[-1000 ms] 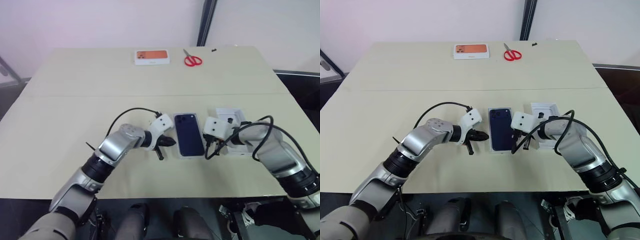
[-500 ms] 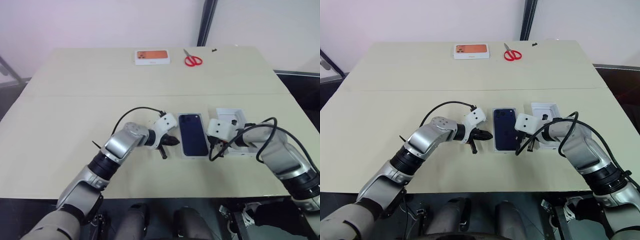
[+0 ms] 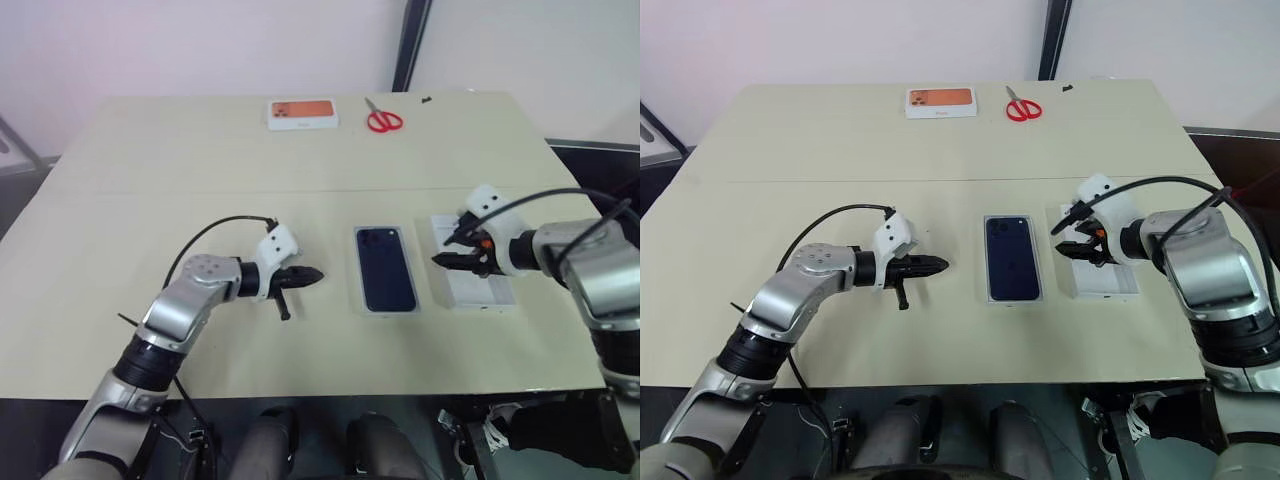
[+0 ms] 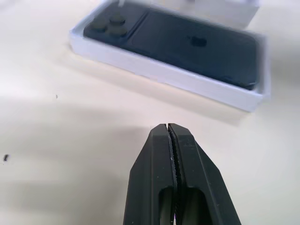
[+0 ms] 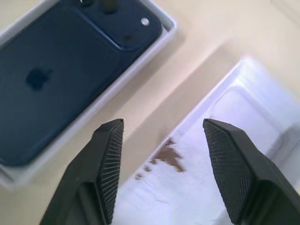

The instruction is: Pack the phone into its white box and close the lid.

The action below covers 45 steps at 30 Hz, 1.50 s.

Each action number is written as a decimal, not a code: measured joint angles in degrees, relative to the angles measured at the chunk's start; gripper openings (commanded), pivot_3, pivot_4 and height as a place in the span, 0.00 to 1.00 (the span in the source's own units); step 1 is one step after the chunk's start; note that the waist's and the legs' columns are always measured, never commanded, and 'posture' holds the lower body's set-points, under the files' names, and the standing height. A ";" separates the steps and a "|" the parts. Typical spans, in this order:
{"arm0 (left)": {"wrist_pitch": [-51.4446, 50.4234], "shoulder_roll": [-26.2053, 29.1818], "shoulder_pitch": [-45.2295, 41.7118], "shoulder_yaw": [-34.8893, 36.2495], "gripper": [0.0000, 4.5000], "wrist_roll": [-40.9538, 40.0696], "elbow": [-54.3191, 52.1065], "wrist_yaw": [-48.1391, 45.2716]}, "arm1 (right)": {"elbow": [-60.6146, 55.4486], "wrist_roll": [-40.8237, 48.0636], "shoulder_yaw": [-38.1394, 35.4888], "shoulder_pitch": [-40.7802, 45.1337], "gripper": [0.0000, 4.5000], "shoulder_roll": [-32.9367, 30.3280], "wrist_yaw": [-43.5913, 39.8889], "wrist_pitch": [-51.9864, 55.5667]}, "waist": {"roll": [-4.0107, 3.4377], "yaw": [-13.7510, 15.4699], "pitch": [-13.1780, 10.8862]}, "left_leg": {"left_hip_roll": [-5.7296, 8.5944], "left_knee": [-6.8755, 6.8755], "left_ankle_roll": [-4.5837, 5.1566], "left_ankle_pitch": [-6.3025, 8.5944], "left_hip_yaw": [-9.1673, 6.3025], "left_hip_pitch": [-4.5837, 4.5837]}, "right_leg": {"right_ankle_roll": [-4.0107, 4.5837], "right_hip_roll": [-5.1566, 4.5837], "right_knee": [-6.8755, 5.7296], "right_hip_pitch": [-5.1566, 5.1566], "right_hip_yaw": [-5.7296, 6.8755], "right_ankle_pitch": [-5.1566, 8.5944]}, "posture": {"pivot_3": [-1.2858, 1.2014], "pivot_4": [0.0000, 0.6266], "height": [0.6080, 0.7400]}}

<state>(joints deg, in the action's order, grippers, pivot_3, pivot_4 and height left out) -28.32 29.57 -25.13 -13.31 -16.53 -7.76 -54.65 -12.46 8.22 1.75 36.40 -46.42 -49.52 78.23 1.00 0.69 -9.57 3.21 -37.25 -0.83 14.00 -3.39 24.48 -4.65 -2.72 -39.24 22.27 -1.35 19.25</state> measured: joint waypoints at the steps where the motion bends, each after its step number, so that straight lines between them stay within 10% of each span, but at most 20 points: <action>1: 2.14 0.76 0.93 0.34 0.01 -0.26 -0.80 -1.26 | 0.92 0.22 -0.19 1.39 0.64 0.79 1.50 3.69 | 0.00 0.04 0.00 | 0.00 0.02 0.00 0.00 0.00 0.01 | 0.00 0.00 0.01 0.01 0.01 0.00 | 0.52 0.24 1.00; 10: 10.06 3.43 3.61 0.53 0.01 -0.20 -3.29 -6.72 | 3.08 3.90 0.39 2.19 0.64 3.00 10.91 13.87 | -0.03 -0.19 0.00 | 0.00 0.09 0.09 0.05 0.03 0.02 | 0.01 0.00 0.03 0.04 0.01 0.00 | 0.52 0.24 1.00; 17: 10.13 2.52 4.87 0.50 0.01 -0.16 -3.76 -5.86 | 4.58 8.71 -0.80 1.80 0.00 6.67 16.92 13.88 | -0.03 -0.49 0.01 | 0.00 0.08 0.10 0.06 0.03 0.01 | 0.00 0.03 -0.02 0.04 0.02 0.00 | 0.52 0.24 1.00; 25: 10.14 2.41 5.26 1.57 0.01 -0.25 -3.46 -3.87 | 11.08 16.58 -9.15 7.63 0.00 8.74 24.01 13.90 | -0.04 -0.81 0.00 | 0.00 0.09 0.11 0.06 0.05 0.01 | 0.00 0.05 -0.05 0.06 0.01 0.00 | 0.52 0.24 1.00; 32: 10.38 2.44 5.09 8.23 0.01 -0.52 2.16 -0.20 | 17.21 47.95 -23.63 16.12 0.00 16.64 32.77 13.87 | -0.04 -1.67 -0.01 | -0.05 0.14 0.11 0.06 0.03 0.00 | -0.01 0.10 -0.07 0.07 0.04 0.00 | 0.52 0.24 1.00; 39: 11.40 2.46 3.25 11.96 0.01 -0.37 6.10 1.97 | 14.27 98.45 -15.01 3.14 0.00 29.78 70.59 -1.93 | 0.01 -1.65 0.01 | -0.05 0.01 0.18 0.08 0.04 0.09 | -0.03 0.05 -0.04 0.01 0.09 0.00 | 0.52 0.24 1.00; 45: 11.89 1.78 1.73 11.82 0.01 -0.09 6.52 2.71 | 3.91 103.03 -11.27 -5.18 0.00 39.37 85.33 -11.93 | -0.02 -1.82 0.02 | -0.05 -0.01 0.18 0.07 0.01 0.08 | -0.04 0.09 -0.12 0.07 0.08 0.00 | 0.52 0.24 1.00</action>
<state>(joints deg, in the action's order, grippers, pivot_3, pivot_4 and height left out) -16.43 31.35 -23.40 -1.50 -16.62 -1.24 -51.94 -8.55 111.25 -9.51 31.22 -7.06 35.81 66.31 0.98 -1.13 -9.56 3.16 -37.27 -0.65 14.08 -3.37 24.56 -4.69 -2.63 -39.36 22.34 -1.27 19.25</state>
